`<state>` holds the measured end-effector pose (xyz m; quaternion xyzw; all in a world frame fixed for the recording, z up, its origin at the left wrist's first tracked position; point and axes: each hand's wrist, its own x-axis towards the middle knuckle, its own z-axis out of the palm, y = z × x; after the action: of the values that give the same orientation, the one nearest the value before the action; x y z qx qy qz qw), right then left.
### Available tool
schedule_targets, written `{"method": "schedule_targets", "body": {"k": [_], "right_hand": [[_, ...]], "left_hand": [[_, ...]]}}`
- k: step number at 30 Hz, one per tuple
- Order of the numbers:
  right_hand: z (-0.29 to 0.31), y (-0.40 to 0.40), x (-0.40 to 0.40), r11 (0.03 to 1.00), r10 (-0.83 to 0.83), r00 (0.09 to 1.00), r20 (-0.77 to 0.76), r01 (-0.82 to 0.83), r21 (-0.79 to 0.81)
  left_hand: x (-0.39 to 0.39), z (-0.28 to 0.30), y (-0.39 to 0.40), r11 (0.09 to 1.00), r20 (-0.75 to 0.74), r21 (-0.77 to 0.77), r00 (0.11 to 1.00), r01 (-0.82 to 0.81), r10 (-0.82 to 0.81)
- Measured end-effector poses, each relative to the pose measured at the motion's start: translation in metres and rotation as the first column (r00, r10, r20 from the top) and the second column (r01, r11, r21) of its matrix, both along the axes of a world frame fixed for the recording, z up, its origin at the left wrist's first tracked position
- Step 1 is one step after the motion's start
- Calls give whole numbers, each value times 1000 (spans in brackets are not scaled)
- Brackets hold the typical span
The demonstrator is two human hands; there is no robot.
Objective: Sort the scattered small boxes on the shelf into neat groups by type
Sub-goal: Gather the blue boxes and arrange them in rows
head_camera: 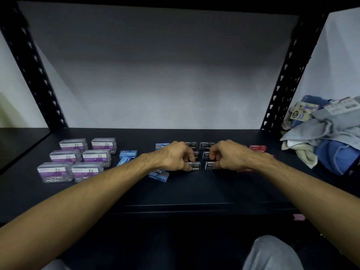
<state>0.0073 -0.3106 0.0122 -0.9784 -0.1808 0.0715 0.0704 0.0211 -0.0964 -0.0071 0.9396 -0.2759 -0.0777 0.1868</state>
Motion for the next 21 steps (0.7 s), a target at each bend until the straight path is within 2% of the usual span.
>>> {"method": "schedule_targets", "body": {"k": [8,14,18,21], "right_hand": [[13,8,8,997,8,991,136,-19,81],[15,45,20,986,103,971,213,-128,107],[15,75,32,978,153,966,208,-178,107],[12,96,42,973,194,961,195,-214,86]], "left_hand": [[9,41,59,989,43,-87,991,-124,128],[31,56,121,972,17,115,978,-207,207],[39,48,140,940,-61,269,970,-212,236],[44,36,145,926,-49,312,970,-212,238]]}}
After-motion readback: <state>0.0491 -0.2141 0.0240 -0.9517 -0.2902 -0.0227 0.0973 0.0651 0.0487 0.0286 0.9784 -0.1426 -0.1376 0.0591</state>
